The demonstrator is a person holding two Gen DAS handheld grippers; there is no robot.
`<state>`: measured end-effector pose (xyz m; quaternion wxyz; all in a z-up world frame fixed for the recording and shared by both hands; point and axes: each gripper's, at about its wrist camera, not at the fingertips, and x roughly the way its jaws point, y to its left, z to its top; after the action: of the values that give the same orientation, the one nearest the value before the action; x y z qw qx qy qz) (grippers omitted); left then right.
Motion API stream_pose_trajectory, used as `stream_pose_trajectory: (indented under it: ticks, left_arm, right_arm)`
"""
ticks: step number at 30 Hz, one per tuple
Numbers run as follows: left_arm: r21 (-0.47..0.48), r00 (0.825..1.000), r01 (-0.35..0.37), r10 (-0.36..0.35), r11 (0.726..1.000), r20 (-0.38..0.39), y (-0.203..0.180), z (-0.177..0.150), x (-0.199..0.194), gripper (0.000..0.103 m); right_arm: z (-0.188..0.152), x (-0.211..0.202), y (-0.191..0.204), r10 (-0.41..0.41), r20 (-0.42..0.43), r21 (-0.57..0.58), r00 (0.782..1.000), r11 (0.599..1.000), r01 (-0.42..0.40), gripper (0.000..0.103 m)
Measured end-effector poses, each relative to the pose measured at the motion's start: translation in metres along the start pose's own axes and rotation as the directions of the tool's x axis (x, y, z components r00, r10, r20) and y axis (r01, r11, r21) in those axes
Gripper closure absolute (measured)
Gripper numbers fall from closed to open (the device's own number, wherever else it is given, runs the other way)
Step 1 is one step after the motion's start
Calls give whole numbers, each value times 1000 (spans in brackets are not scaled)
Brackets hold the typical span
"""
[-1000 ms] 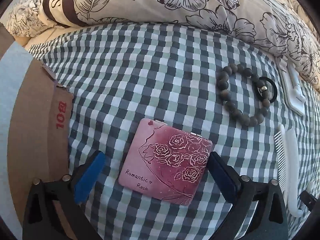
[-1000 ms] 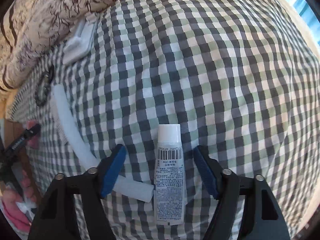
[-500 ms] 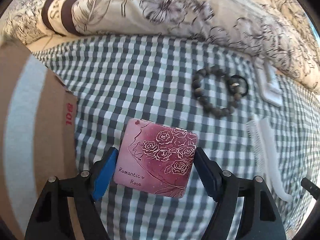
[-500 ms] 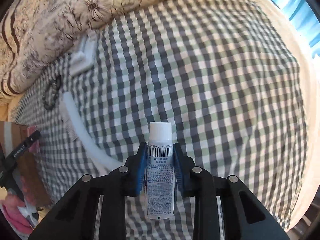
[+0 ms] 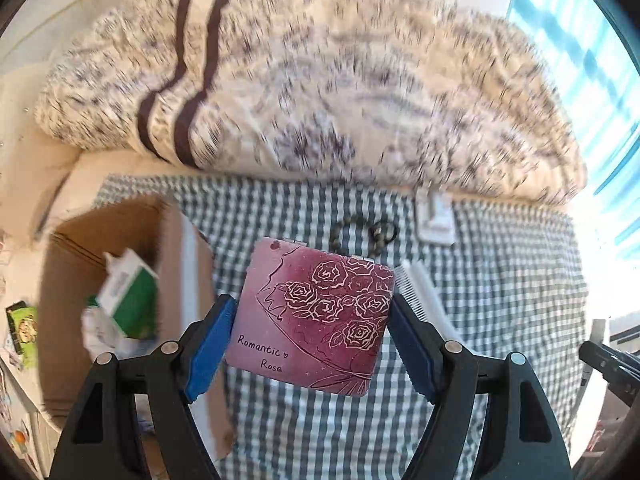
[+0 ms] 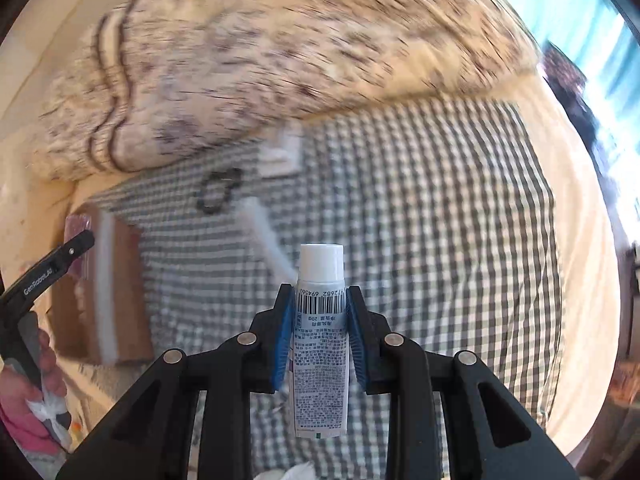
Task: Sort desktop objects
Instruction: 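Grasp the pink rose card with left tool while right tool grasps the white tube, then carry the card and tube over the box and release them with both tools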
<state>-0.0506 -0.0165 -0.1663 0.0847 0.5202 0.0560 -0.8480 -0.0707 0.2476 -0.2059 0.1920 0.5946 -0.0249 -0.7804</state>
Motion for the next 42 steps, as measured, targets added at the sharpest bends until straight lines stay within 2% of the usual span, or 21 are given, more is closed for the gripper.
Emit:
stream_pose_trajectory:
  ticks: [6, 13, 18, 22, 25, 28, 34, 35, 36, 37, 38, 39, 42]
  left_arm:
    - [-14, 997, -40, 40, 999, 64, 35, 0, -63, 25]
    - [-32, 991, -61, 64, 998, 114, 103, -13, -96, 25]
    - [-1, 995, -47, 47, 999, 85, 160, -24, -88, 25]
    - [53, 996, -49, 45, 997, 79, 195, -29, -74, 25]
    - [59, 998, -38, 34, 998, 57, 223, -32, -55, 25]
    - [68, 999, -47, 46, 997, 17, 242, -36, -33, 25]
    - [88, 999, -27, 31, 996, -35, 264, -48, 4, 24]
    - [89, 999, -21, 26, 996, -47, 265, -49, 8, 22]
    - [97, 998, -16, 23, 995, -63, 266, -50, 14, 15]
    - [110, 995, -47, 56, 993, -81, 265, -51, 19, 6]
    - [122, 992, -79, 90, 989, -85, 265, -51, 21, 5]
    - [130, 992, -81, 93, 988, -84, 265, -49, 22, 4]
    - [126, 993, -49, 62, 991, -99, 269, -47, 23, 4]
  right_arm:
    - [-5, -48, 64, 72, 77, -82, 994, 994, -66, 77]
    - [-12, -56, 157, 142, 107, -156, 984, 980, -125, 77]
    - [-24, -44, 227, 170, 121, -143, 978, 978, -152, 77]
    - [-33, -21, 283, 185, 103, -125, 977, 977, -171, 77]
    - [-43, -1, 320, 198, 77, -111, 977, 976, -189, 77]
    - [-49, 26, 350, 205, 34, -94, 978, 975, -201, 77]
    - [-50, 68, 382, 190, -21, -88, 982, 978, -191, 76]
    - [-50, 73, 384, 193, -28, -86, 981, 977, -194, 75]
    - [-50, 76, 386, 193, -33, -79, 981, 978, -195, 56]
    - [-50, 79, 389, 180, -39, -71, 983, 981, -182, 36]
    - [-49, 80, 389, 144, -28, -60, 989, 987, -146, 33]
    - [-47, 81, 387, 154, -23, -45, 988, 987, -155, 33]
    - [-43, 83, 382, 166, -25, -10, 986, 986, -166, 33]
